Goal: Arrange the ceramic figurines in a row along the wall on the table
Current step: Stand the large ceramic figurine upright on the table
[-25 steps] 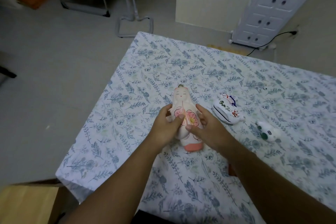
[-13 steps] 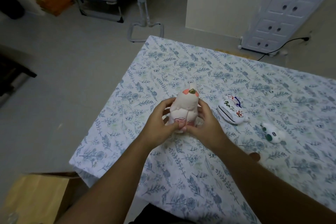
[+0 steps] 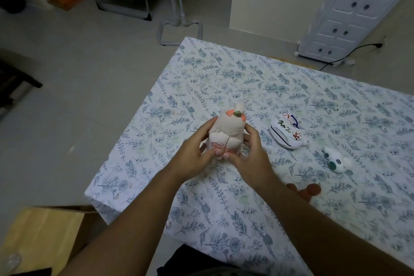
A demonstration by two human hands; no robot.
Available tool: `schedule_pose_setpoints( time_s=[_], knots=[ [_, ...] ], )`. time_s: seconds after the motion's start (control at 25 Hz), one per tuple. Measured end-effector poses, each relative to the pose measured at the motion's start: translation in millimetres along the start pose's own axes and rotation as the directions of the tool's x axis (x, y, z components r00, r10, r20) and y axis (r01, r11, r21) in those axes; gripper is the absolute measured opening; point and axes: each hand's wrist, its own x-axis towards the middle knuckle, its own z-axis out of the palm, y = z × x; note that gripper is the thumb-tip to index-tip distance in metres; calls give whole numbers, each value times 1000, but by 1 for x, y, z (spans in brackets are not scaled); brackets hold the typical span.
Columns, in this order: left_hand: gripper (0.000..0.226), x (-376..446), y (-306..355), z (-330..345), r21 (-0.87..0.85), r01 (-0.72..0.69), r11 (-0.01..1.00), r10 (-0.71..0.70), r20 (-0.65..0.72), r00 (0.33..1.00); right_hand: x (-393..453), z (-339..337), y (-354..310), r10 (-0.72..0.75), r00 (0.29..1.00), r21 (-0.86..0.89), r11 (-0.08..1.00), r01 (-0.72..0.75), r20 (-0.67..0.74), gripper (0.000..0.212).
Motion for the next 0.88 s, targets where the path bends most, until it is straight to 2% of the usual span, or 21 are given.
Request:
schedule_pose_setpoints(
  time_s=[0.28,0.4,0.56,0.72,0.88],
  knots=[
    [77,-3,3,7,11,7,1000,-7,-25,1000,-5,-5,-5,-28,999,-24,999,29,25,73],
    [77,-16,10,18,135,-10,991,29,-140,990,-17,-18,-9,-83,997,-171,982,83,9,61],
    [64,-41,32,48,286,-51,957,143,-309,940,-37,-51,6,-133,990,-485,869,96,-41,68],
    [61,-63,44,100,496,-44,867,206,-276,939,-69,-96,24,-202,976,-623,775,109,-81,60],
    [64,-68,52,160,658,-65,750,203,-135,970,-97,-143,53,-143,981,-754,657,-3,-129,61]
  ],
)
